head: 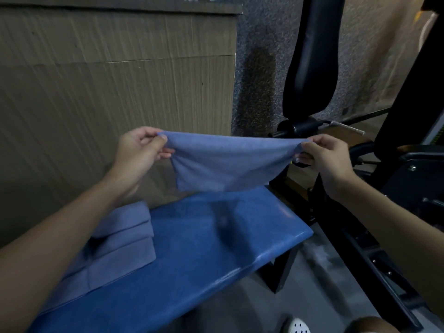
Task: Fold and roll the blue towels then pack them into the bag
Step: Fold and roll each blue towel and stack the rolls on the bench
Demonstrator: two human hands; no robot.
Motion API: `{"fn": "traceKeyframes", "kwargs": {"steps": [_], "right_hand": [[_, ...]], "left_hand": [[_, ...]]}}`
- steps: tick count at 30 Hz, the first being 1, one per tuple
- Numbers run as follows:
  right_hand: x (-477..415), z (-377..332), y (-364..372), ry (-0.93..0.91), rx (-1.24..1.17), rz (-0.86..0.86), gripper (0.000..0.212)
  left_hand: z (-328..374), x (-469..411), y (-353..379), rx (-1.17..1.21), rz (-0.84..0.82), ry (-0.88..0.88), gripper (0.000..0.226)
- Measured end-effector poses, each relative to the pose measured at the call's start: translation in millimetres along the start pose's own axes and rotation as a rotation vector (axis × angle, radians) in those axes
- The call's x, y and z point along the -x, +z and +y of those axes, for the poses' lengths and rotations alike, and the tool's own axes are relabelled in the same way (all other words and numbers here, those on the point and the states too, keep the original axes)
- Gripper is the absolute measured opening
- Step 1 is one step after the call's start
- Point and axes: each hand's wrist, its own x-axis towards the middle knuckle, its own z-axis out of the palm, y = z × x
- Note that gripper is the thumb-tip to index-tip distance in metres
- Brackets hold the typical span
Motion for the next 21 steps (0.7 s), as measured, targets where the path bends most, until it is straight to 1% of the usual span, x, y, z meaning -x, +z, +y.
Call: {"fn": "traceKeyframes", "kwargs": {"steps": [3, 4, 6, 8, 11, 13, 15, 18, 21], "right_hand": [[20.9, 34.2, -1.0, 0.074, 0.075, -0.057, 0.015], [30.5, 50.5, -0.7, 0.112, 0.092, -0.08, 0.015], [51.8, 88.4, -1.3, 0.194, 0.156, -0.132, 0.018], [76.6, 122.6, -4.2, 0.267, 0.239, -0.2, 0.016], [107.7, 162.2, -12.9, 0.346, 0.325, -0.277, 0.018], [116.6, 178.1, -15.4, 0.377, 0.326, -0.297, 0.018], [113.9, 187.6, -11.3, 0.38, 0.325, -0.29, 0.017], [104.1, 195.4, 6.7, 0.335, 0.38, -0.303, 0.017], [92.8, 208.5, 31.4, 0.285, 0.427, -0.366, 0.014]], "left_hand": [[-33.2, 15.3, -2.1, 0.03, -0.018, -0.167, 0.029], [-50.8, 24.1, -3.4, -0.013, -0.033, -0.236, 0.032], [-93.3, 48.0, -9.4, -0.226, -0.121, -0.323, 0.036], [-134.4, 77.5, -17.2, -0.416, -0.26, -0.364, 0.034], [-173.2, 105.6, -27.4, -0.572, -0.422, -0.426, 0.029], [-186.7, 105.9, -32.9, -0.666, -0.478, -0.386, 0.03], [-194.6, 96.7, -34.6, -0.744, -0.51, -0.3, 0.025], [-198.4, 85.9, -23.6, -0.776, -0.517, -0.255, 0.023], [-210.4, 77.0, 2.6, -0.795, -0.536, -0.169, 0.017]]}}
